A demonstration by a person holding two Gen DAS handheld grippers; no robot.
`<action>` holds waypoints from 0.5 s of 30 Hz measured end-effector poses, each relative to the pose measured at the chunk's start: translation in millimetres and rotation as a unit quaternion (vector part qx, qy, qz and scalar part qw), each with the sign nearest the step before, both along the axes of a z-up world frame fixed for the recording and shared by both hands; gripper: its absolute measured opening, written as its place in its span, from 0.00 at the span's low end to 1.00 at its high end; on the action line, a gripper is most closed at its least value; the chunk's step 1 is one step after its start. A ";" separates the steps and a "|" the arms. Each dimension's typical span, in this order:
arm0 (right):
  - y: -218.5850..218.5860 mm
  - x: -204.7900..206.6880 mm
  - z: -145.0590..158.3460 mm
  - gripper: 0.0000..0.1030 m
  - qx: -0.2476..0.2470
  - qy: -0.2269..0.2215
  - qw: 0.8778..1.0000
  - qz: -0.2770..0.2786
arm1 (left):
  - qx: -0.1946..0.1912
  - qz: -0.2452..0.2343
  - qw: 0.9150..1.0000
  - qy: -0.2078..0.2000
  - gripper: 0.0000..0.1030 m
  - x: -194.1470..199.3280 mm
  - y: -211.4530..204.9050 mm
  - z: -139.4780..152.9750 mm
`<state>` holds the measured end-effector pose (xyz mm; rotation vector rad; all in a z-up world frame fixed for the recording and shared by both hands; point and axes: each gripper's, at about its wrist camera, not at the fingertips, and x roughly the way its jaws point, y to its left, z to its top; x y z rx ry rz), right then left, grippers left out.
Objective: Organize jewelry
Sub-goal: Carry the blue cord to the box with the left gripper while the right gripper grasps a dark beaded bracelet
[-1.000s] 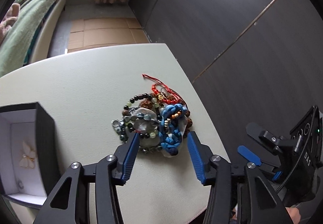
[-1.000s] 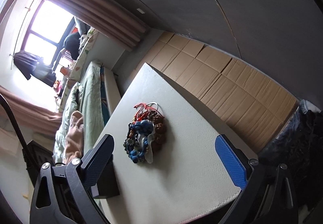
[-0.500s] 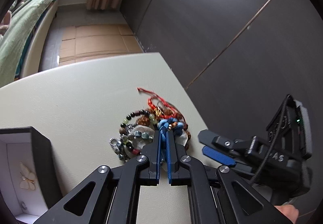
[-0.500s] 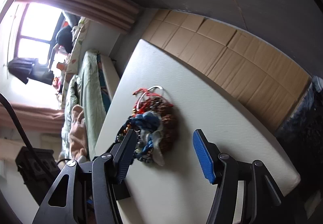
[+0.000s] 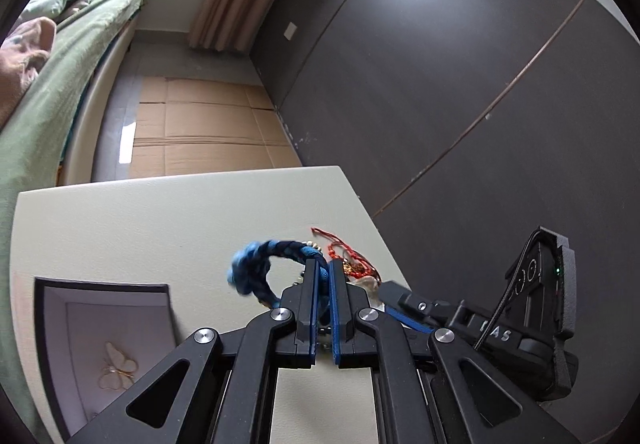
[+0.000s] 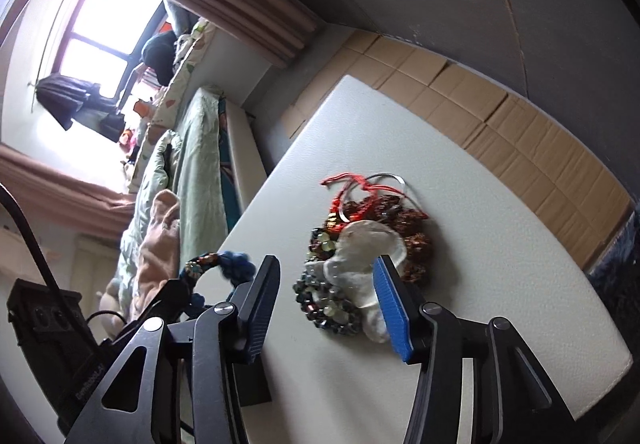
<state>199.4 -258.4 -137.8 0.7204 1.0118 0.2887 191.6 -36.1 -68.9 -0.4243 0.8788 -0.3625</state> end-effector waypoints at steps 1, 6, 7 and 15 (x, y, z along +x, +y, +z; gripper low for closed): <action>5.8 1.6 -1.3 0.38 -0.006 0.003 1.000 0.009 | -0.001 0.003 1.000 0.001 0.04 -0.2 3.8 0.1; 27.7 5.0 -13.0 0.27 -0.046 0.029 0.998 0.035 | -0.004 0.018 1.000 0.006 0.04 1.2 17.0 -0.6; 30.3 5.8 -15.1 0.27 -0.063 0.034 0.997 0.035 | -0.005 0.020 1.000 0.006 0.04 0.9 19.0 0.3; 34.7 6.8 -16.8 0.15 -0.120 0.035 0.992 0.035 | -0.005 0.027 1.000 0.005 0.04 -4.6 26.6 7.2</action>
